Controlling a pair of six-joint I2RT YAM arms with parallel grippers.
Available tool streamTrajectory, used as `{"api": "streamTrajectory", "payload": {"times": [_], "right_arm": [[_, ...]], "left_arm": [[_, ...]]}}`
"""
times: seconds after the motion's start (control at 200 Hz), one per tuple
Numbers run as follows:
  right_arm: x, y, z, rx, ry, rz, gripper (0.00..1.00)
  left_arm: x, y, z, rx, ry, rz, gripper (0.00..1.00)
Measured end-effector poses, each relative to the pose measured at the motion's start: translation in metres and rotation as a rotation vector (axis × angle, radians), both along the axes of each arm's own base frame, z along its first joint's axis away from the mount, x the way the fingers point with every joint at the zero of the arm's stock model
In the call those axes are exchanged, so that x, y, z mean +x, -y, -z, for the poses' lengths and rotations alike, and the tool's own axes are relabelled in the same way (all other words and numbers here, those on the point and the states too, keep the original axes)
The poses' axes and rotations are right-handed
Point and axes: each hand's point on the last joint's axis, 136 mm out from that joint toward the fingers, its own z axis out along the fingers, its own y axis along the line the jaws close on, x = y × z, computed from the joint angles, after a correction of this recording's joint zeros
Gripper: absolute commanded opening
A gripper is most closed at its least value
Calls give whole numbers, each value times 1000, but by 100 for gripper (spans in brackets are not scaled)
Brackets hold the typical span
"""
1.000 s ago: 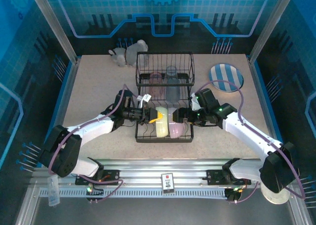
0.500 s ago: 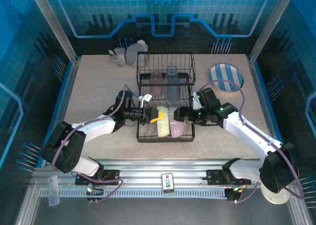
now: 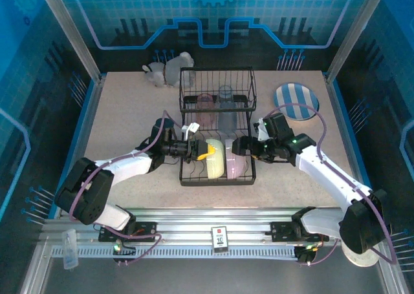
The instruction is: Unload the mixed dishes from the dish rack
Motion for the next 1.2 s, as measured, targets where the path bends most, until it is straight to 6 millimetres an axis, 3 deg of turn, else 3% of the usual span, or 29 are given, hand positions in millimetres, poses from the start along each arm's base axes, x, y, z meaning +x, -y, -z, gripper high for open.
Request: {"api": "streamTrajectory", "payload": {"times": [0.365, 0.846, 1.201], "right_arm": [[-1, 6, 1, 5, 8, 16, 98], [1, 8, 3, 10, 5, 30, 98], [1, 13, 2, 7, 1, 44, 98]], "left_arm": [[3, 1, -1, -32, -15, -20, 0], [12, 17, -3, -137, 21, 0, 0], [7, 19, -4, -174, 81, 26, 0]]}}
